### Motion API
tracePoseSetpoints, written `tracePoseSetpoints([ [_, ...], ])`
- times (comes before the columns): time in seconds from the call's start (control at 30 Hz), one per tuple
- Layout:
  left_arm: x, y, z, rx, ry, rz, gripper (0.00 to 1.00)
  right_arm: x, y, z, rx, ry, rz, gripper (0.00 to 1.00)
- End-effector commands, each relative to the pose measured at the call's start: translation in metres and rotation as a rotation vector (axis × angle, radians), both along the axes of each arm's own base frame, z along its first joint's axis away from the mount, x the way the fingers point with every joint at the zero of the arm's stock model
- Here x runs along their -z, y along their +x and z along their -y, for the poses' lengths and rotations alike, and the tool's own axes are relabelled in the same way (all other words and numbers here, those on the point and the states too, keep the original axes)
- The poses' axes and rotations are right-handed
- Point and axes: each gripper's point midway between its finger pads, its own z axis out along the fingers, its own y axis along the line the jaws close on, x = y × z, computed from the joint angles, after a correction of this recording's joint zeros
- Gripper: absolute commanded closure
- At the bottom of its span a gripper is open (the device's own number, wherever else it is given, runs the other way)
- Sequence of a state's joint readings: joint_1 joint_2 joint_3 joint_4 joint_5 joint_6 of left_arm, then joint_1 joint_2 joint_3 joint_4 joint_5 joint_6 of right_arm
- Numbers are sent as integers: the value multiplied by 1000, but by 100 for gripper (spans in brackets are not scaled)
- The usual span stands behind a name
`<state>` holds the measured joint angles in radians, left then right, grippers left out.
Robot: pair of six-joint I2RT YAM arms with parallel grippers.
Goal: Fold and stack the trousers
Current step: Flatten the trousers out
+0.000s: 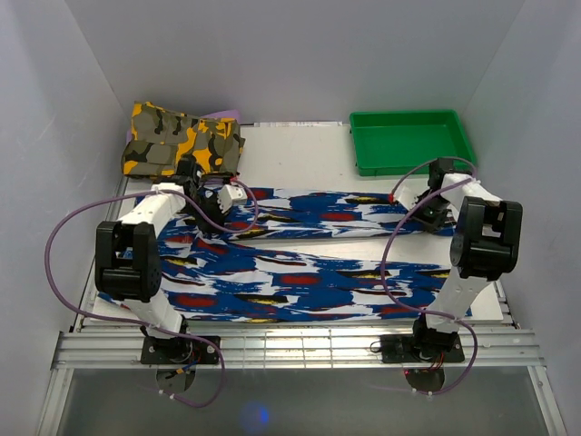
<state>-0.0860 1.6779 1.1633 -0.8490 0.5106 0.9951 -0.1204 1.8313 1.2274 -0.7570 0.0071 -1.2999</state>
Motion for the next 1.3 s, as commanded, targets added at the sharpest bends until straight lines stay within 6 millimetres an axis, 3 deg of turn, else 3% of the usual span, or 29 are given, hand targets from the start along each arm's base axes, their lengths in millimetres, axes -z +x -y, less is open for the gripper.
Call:
tracePoseSetpoints([
  [0.0,-3,-21,1,86,23,-21,77,-3,-8,18,-8,-89,-54,74],
  [0.03,-8,-20,4,87,18,-20,66,-7,-11,14,2,-70,-76,48],
  [0.07,-13,-18,6,81,10,-12,51,-11,-6,10,11,-49,-71,39],
  [0.1,-20,-16,11,51,-7,-13,31,-27,11,5,35,-16,-17,37],
  [0.17,-50,2,21,11,-66,37,29,-44,24,-19,31,79,6,37],
  [0.2,-60,8,24,-16,-87,45,29,-69,45,-28,29,116,74,37],
  [0.3,-92,42,31,-181,-164,69,29,-103,64,-84,12,269,130,47],
  [0.33,-92,53,29,-228,-167,69,29,-111,65,-116,-44,305,141,49],
  [0.4,-100,78,25,-316,-178,100,30,-123,72,-158,-104,397,181,53],
  [0.47,-87,105,19,-410,-156,83,31,-133,72,-215,-187,484,219,60],
  [0.5,-80,111,18,-432,-150,61,32,-136,72,-233,-215,512,233,61],
  [0.53,-72,115,17,-449,-144,26,33,-139,66,-265,-274,542,239,66],
  [0.57,-48,122,15,-496,-128,-37,34,-137,62,-283,-282,571,239,68],
  [0.6,-50,134,15,-516,-134,-29,35,-144,71,-302,-313,602,299,68],
  [0.63,-43,138,14,-534,-132,-56,36,-142,64,-330,-363,627,300,69],
  [0.67,-23,149,11,-595,-150,-119,36,-143,60,-360,-388,678,312,70],
  [0.7,-27,158,12,-604,-169,-113,36,-141,57,-387,-433,705,324,70],
  [0.77,-14,167,15,-592,-193,-146,35,-134,43,-434,-489,762,288,70],
  [0.83,2,171,17,-526,-183,-145,34,-122,27,-477,-524,801,284,62],
  [0.93,10,176,17,-457,-177,-110,34,-92,5,-516,-592,816,299,61],
  [1.0,18,175,18,-472,-172,-135,37,-87,-9,-549,-599,855,286,63],
  [1.07,27,166,20,-495,-182,-190,39,-88,-24,-569,-580,909,235,63],
  [1.17,42,148,23,-514,-182,-261,42,-86,-54,-591,-615,957,176,57],
  [1.27,47,142,21,-513,-170,-277,43,-74,-55,-599,-601,942,180,57],
])
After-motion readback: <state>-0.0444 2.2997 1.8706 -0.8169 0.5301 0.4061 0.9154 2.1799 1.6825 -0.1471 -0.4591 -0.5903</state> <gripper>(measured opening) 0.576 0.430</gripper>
